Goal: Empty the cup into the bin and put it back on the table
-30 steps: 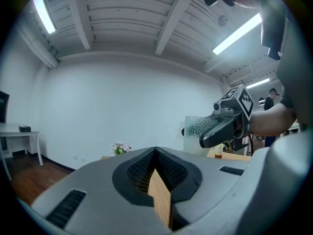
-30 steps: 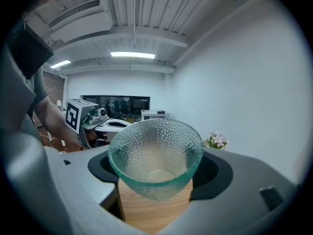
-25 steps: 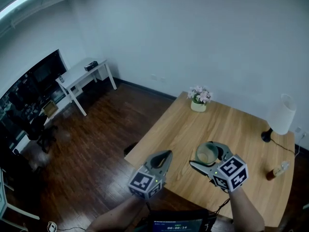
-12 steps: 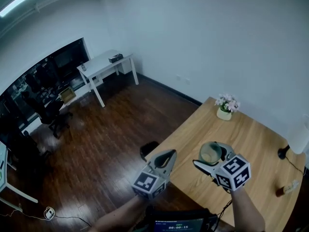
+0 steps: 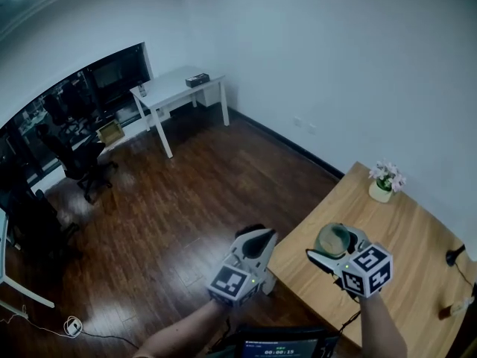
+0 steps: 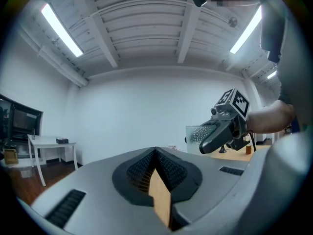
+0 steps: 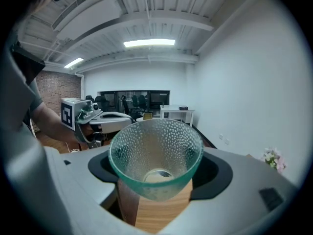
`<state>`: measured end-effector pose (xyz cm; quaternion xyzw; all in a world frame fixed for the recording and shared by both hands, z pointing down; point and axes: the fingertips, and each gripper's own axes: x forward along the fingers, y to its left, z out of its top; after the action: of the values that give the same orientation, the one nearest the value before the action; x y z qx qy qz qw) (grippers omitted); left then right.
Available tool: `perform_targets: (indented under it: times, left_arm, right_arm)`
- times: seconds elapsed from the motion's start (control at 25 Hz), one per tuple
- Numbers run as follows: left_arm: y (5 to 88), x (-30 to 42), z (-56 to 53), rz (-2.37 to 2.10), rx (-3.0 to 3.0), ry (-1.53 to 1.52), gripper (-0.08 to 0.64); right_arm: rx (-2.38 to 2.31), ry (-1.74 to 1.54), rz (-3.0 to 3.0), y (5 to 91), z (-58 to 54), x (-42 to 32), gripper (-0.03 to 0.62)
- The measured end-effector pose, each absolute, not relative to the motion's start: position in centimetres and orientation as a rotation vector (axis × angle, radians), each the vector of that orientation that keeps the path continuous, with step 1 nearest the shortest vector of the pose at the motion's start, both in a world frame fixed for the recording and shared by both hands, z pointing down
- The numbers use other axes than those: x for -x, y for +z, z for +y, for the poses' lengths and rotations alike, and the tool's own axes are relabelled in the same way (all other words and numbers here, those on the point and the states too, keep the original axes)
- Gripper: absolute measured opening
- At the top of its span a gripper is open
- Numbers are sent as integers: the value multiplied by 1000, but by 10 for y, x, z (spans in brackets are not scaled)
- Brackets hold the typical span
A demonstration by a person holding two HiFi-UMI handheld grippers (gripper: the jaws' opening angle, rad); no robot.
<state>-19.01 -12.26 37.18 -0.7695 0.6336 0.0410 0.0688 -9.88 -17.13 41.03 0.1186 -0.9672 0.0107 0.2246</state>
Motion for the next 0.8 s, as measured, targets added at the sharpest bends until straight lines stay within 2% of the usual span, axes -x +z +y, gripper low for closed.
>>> perform_targets:
  times: [0.32,0.8]
  left_arm:
    - [369,283,-126,1892,2271,146,-8]
    - [342,341,-159,1902,2196,185,-8]
  right_arm:
    - [-345,21,-2659,403,-186,188,397]
    - [-246,-26,-2626,391,-233,268,397]
